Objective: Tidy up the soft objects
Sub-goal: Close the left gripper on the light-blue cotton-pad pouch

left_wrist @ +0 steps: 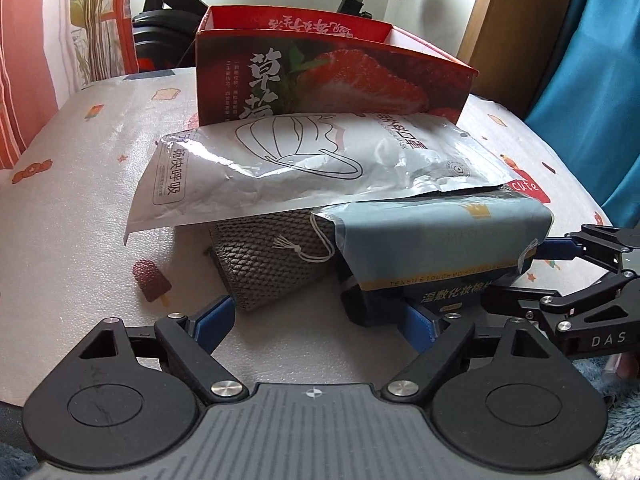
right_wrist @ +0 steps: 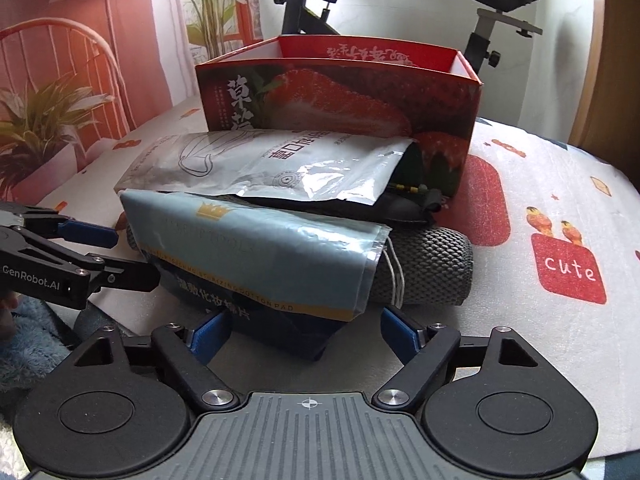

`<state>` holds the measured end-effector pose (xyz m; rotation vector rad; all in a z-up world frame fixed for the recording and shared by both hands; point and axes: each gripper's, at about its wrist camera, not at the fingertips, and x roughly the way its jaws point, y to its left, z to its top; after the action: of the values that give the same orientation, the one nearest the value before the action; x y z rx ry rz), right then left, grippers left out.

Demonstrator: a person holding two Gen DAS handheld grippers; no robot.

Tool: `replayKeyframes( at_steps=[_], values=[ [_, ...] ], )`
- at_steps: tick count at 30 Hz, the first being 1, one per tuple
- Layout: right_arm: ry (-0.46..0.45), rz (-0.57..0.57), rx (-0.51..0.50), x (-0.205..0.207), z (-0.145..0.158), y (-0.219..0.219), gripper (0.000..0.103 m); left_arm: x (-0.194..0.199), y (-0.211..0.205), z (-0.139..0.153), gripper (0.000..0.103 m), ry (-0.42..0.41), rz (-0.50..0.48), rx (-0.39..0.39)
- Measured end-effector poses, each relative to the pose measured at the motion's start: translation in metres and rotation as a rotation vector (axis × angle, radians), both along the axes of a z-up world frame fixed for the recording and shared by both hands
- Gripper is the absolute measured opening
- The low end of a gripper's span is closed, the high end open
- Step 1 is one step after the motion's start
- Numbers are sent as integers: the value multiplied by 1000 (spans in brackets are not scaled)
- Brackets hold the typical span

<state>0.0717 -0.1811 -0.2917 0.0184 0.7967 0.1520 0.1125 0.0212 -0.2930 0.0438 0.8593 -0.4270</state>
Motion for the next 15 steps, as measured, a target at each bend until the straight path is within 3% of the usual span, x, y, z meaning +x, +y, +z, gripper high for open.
replayKeyframes(
  at_steps=[4,10,15],
  values=[
    [9,41,-10,1,-2,7,64,-3,-9,0,77,-16,-58,-21],
    [11,45,10,3,-4,5,60,-7,-26,-1,72,-47,-126,-7],
    [-1,58,7,3,-4,5,57,-6,-32,-6,49,-24,-160,-7]
  ],
)
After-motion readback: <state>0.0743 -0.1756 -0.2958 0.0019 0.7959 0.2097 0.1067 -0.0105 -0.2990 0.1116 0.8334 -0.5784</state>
